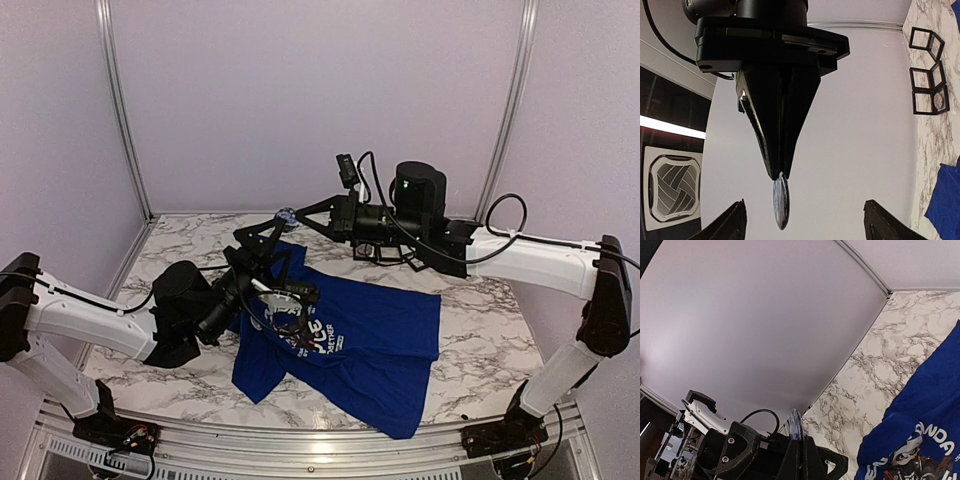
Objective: Remove the brooch from the garment
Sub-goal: Pass from the left arm to the right, then place the brooch in the brooch box.
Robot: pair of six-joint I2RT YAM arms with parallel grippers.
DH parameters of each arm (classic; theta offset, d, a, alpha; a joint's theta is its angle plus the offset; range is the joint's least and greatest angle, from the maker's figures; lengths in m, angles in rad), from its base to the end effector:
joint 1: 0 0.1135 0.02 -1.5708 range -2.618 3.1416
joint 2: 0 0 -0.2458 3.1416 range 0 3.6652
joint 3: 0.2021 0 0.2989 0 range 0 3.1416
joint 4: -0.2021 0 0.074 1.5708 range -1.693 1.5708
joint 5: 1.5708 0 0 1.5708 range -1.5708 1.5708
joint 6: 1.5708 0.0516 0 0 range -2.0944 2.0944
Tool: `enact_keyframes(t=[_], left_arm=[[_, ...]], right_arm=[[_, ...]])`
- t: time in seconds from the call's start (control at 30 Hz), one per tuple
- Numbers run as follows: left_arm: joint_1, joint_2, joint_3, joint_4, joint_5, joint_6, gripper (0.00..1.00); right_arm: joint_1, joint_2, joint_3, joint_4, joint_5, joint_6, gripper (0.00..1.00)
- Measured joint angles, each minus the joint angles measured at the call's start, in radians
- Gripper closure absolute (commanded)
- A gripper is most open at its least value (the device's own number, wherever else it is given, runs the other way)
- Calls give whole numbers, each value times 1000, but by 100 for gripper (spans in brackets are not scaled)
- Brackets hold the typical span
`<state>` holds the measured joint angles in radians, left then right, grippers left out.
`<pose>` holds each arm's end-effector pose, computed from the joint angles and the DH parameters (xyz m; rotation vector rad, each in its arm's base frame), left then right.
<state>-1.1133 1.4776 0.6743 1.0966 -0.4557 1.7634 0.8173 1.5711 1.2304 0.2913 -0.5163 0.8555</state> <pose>0.1789 -0.3119 0.2240 1.2299 0.5717 0.8413 0.2789 0.3346 0.3121 -0.4296 1.8589 1.6346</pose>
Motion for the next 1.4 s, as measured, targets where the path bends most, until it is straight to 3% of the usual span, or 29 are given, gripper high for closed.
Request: enact_keyframes(t=[0.13, 0.5, 1.1, 1.4], left_arm=[[-4, -15, -13, -9, -17, -61, 1], [-32, -150, -18, -107, -93, -366, 1], [-12, -240, 134, -645, -166, -1256, 1], [210, -270, 183, -849, 51, -1738, 1]], right_arm=[[-2, 0, -10, 3, 18, 0, 100], [-26, 0, -65, 24, 62, 0, 100], [-168, 20, -193, 67, 107, -18, 100], [-332, 89, -241, 72, 106, -39, 100]])
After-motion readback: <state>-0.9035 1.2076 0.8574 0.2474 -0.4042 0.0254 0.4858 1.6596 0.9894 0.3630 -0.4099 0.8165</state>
